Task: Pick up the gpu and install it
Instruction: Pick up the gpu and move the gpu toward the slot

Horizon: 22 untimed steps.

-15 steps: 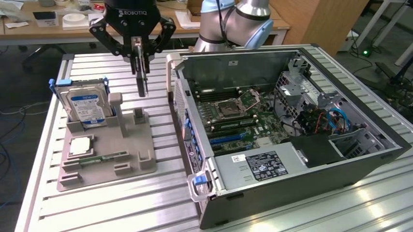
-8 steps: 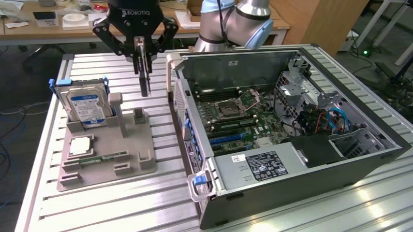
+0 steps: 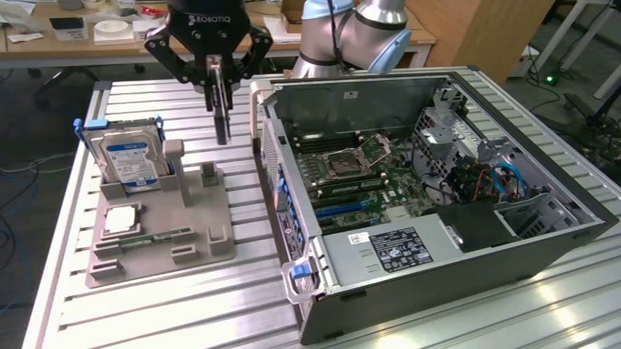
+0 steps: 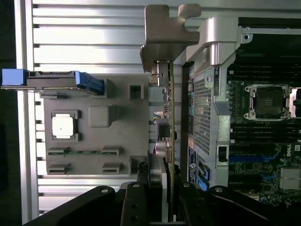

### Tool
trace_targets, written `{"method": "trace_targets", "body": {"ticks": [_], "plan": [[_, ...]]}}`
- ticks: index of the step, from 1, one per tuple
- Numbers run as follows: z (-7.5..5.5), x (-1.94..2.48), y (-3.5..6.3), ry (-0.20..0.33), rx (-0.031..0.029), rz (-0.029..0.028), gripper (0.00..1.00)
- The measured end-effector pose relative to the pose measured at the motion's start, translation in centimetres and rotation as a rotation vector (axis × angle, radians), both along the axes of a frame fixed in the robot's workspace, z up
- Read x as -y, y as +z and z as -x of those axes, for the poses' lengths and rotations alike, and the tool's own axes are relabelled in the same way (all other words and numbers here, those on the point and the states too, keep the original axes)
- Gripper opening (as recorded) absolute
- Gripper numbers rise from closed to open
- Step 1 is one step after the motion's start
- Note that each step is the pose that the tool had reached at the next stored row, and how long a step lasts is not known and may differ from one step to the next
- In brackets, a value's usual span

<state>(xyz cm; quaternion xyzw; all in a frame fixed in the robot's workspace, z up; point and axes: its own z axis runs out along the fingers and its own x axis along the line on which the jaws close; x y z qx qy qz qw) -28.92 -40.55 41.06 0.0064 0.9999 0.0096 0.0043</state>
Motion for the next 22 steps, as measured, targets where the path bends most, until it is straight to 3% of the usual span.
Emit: {"method": "trace_targets", "body": {"ticks": [22], "plan": [[-2.1, 0.00, -0.03, 0.000, -0.0001, 0.0001, 0.28]]}}
